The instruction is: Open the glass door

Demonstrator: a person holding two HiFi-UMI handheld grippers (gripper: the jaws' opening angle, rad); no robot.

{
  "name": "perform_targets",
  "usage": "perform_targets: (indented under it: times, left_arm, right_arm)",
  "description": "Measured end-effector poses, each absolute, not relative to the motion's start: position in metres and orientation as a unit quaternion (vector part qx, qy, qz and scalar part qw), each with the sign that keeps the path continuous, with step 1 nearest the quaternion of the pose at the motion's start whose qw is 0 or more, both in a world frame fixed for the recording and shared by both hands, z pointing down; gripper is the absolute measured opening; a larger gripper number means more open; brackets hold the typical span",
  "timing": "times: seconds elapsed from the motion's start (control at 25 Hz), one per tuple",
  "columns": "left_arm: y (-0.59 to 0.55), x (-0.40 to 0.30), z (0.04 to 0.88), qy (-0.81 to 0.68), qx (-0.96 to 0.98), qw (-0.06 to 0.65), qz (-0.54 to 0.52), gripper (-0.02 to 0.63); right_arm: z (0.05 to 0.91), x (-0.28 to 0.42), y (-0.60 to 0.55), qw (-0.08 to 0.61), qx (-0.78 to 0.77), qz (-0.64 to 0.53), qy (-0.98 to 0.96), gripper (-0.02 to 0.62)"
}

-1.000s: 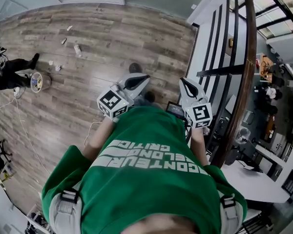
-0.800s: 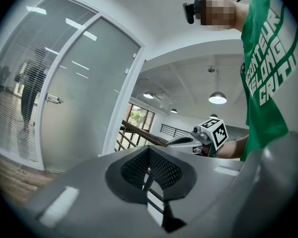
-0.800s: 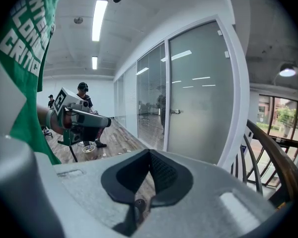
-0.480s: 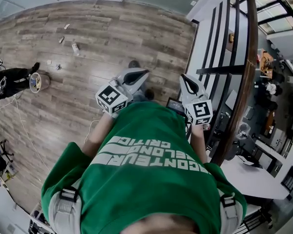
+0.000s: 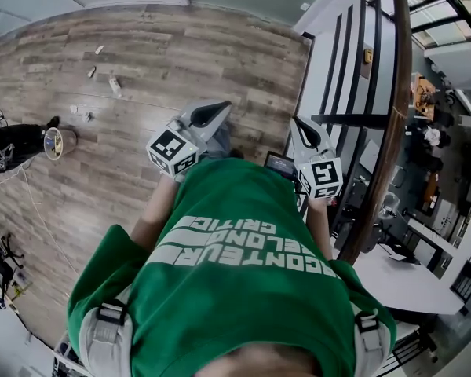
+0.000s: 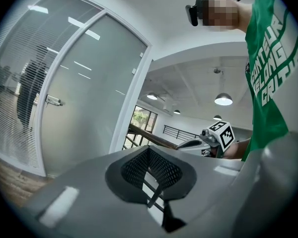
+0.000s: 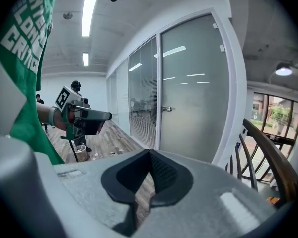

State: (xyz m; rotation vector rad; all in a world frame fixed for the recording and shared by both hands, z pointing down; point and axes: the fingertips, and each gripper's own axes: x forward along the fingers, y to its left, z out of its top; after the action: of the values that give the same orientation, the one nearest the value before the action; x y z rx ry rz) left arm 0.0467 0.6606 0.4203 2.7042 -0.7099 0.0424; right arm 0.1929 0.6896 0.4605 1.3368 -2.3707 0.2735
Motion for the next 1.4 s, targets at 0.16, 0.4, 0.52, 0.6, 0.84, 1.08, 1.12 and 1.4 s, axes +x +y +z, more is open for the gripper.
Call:
perform_targets:
  times: [0.16,0.4,0.52,0.6,0.84,1.08,1.12,1.4]
  left_arm:
    - [0.636,0.049,0.418,-0.252,0.952,0.171,0.012,0.015]
    - [0.606,0.039,0.415,-0.26,0.95,0.175,0.006,0.015]
    - [0.592,0.028,0.41,-0.268,0.948,0.173,0.001,0.015]
    - [0.58,0.021,0.408,-0.274,0.946,0.171,0.004,0.015]
    - [0.558,0.01,0.419,-0.28,0.944,0.174,0.013,0.015]
    - [0.543,0.002,0.42,-0.283,0.942,0.181,0.013,0.015]
    - [0.541,0.0,0.42,-0.285,0.941,0.184,0.013,0.015]
    - [0.527,-0.014,0.424,-0.291,0.938,0.188,0.015,0.015]
  right_arm:
    - [0.456,0.195,0.661,0.203,0.478,0.092,-0.849,-0.008]
    - [0.449,0.186,0.624,0.206,0.473,0.086,-0.852,-0.008]
    - [0.447,0.176,0.606,0.21,0.467,0.086,-0.855,-0.008]
    - [0.444,0.169,0.594,0.208,0.464,0.084,-0.857,-0.008]
    - [0.452,0.159,0.577,0.214,0.456,0.084,-0.86,-0.008]
    - [0.458,0.154,0.557,0.219,0.454,0.093,-0.859,-0.008]
    - [0.458,0.151,0.553,0.22,0.451,0.093,-0.86,-0.008]
    - [0.455,0.134,0.531,0.22,0.442,0.086,-0.865,-0.008]
